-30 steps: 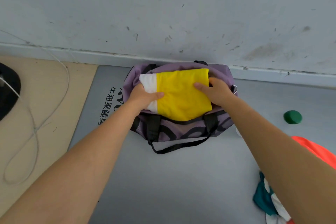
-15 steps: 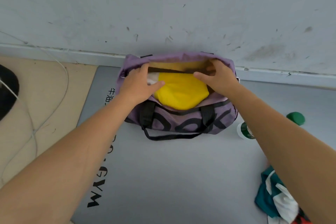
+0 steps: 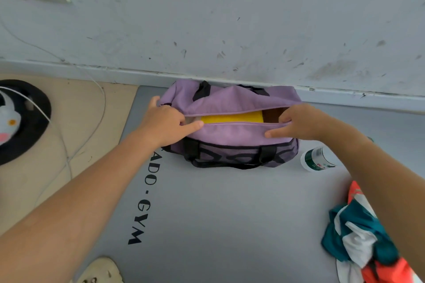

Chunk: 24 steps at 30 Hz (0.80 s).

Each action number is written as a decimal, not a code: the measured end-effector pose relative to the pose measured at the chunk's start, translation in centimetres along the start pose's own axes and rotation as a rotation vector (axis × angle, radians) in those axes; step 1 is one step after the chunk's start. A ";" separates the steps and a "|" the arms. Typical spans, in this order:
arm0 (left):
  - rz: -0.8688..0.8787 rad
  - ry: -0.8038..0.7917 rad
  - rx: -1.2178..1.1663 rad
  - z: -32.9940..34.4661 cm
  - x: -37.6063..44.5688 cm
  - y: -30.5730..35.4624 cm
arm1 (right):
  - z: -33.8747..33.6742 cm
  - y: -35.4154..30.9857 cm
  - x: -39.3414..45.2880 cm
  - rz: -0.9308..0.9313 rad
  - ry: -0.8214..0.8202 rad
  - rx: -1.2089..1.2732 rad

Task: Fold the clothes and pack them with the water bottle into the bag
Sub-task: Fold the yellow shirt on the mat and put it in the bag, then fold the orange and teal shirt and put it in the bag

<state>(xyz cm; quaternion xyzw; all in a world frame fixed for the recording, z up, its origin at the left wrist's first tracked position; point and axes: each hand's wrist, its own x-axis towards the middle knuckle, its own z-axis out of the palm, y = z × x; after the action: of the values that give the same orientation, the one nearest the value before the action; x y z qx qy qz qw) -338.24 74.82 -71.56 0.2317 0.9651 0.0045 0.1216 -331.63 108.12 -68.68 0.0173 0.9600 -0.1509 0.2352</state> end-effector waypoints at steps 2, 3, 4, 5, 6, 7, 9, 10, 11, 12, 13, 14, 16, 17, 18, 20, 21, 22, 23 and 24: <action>-0.051 -0.045 0.009 -0.8 -0.4 0.4 | -0.7 -0.4 -1.1 -0.001 0.083 -0.119; -0.075 -0.055 -0.018 -1.1 -0.7 0.7 | -0.8 -0.6 -1.9 -0.006 0.129 -0.127; -0.088 -0.043 -0.062 -1.3 -0.9 1.2 | -0.8 -0.8 -2.9 -0.015 0.175 -0.101; -0.083 -0.003 -0.108 -1.3 -1.2 1.9 | -0.7 -0.9 -3.8 -0.027 0.232 -0.043; -0.059 0.061 -0.147 -1.3 -1.4 2.9 | -0.3 -0.9 -4.9 -0.046 0.314 0.032; -0.024 0.141 -0.182 -1.2 -1.7 4.2 | 0.2 -0.8 -6.1 -0.062 0.412 0.124; 0.082 0.320 -0.273 -1.0 -2.5 7.6 | 2.1 -0.4 -8.8 -0.027 0.638 0.328; 0.136 0.401 -0.335 -0.6 -3.1 9.8 | 3.4 -0.1 -10.2 0.040 0.746 0.405; 0.170 0.440 -0.407 -0.1 -3.8 12.1 | 5.0 0.4 -11.6 0.141 0.825 0.458; 0.171 0.417 -0.474 0.7 -4.5 14.5 | 6.9 0.8 -12.8 0.263 0.872 0.489; 0.147 0.328 -0.518 1.8 -5.3 16.9 | 8.9 1.5 -14.0 0.377 0.882 0.501; 0.120 0.202 -0.537 3.4 -6.0 19.3 | 10.9 2.4 -15.1 0.469 0.866 0.506; 0.103 -0.103 -0.505 7.2 -7.4 23.2 | 14.7 4.6 -17.1 0.570 0.791 0.477; 0.107 -0.249 -0.474 9.1 -8.1 24.7 | 16.2 5.9 -18.1 0.616 0.758 0.442; 0.112 -0.372 -0.457 10.8 -8.8 25.9 | 17.3 7.5 -19.0 0.681 0.738 0.393; 0.085 -0.541 -0.459 13.6 -9.9 27.4 | 18.6 10.7 -20.8 0.843 0.740 0.297; 0.064 -0.602 -0.449 14.7 -10.5 27.9 | 18.9 12.2 -21.6 0.927 0.744 0.261; 0.048 -0.653 -0.428 15.6 -11.0 28.3 | 19.0 13.5 -22.2 1.005 0.737 0.247; 0.036 -0.692 -0.402 16.3 -11.4 28.6 | 19.1 14.8 -22.6 1.062 0.715 0.255; 0.030 -0.720 -0.377 16.8 -11.7 28.7 | 19.2 15.9 -22.8 1.088 0.681 0.294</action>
<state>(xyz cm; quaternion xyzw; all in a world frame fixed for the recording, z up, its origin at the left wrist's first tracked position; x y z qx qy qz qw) -311.36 94.42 -83.31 0.2062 0.8396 0.1019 0.4920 -301.15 118.46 -78.90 0.5791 0.8042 -0.1261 -0.0440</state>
